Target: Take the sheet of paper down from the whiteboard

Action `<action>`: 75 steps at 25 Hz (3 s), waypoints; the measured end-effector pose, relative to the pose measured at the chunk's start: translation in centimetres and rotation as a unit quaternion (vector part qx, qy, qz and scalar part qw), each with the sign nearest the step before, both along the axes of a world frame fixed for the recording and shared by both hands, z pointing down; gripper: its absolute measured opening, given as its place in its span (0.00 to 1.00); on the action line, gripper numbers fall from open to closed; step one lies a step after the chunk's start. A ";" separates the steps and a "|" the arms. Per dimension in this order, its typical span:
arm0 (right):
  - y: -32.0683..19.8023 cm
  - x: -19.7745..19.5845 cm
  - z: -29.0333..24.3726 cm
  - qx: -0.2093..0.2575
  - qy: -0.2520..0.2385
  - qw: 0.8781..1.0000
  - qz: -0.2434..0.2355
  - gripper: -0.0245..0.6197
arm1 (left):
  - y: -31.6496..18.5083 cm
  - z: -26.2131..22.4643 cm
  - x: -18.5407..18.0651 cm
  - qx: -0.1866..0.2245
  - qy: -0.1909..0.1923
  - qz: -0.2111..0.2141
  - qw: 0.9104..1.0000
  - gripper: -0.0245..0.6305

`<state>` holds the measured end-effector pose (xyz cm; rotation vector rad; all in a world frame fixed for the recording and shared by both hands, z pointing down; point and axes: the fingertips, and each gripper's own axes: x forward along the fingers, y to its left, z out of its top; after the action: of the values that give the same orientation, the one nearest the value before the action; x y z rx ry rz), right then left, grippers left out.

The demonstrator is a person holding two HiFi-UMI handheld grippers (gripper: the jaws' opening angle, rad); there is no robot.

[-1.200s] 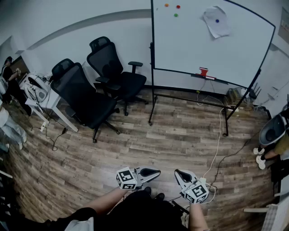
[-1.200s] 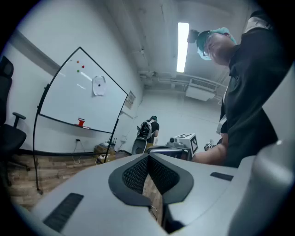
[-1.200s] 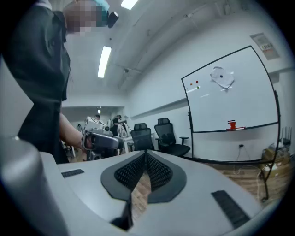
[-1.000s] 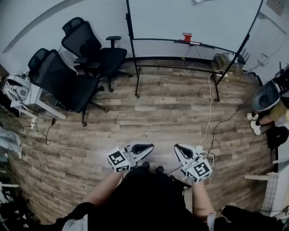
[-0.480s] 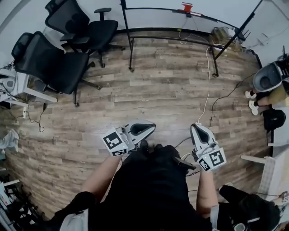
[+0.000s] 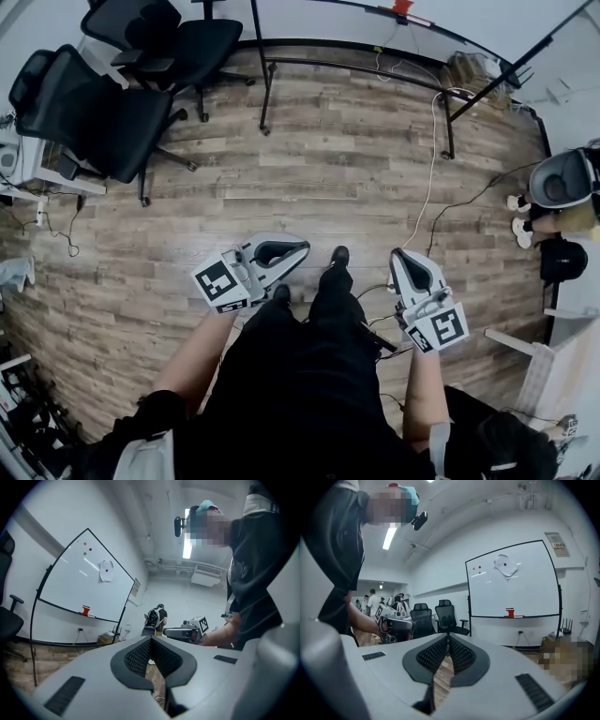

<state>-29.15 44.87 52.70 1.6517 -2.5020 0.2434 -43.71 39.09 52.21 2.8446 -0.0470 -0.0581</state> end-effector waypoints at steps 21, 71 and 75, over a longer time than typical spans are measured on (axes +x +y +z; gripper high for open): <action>-13.3 23.4 0.3 0.026 -0.063 0.997 -0.043 0.07 | -14.9 -4.8 23.3 0.057 -0.019 -0.038 0.998 0.05; -60.4 49.3 -15.7 0.145 0.100 0.981 -0.087 0.07 | -57.3 -11.9 53.1 0.241 -0.080 -0.066 0.965 0.05; -62.7 52.3 -21.7 0.186 0.111 0.973 -0.085 0.07 | -59.2 -16.1 56.2 0.304 -0.130 -0.090 0.940 0.05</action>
<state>23.11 -17.79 31.00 1.4632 -2.6028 -0.4292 12.50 -20.10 36.06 3.4346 -0.4144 0.3206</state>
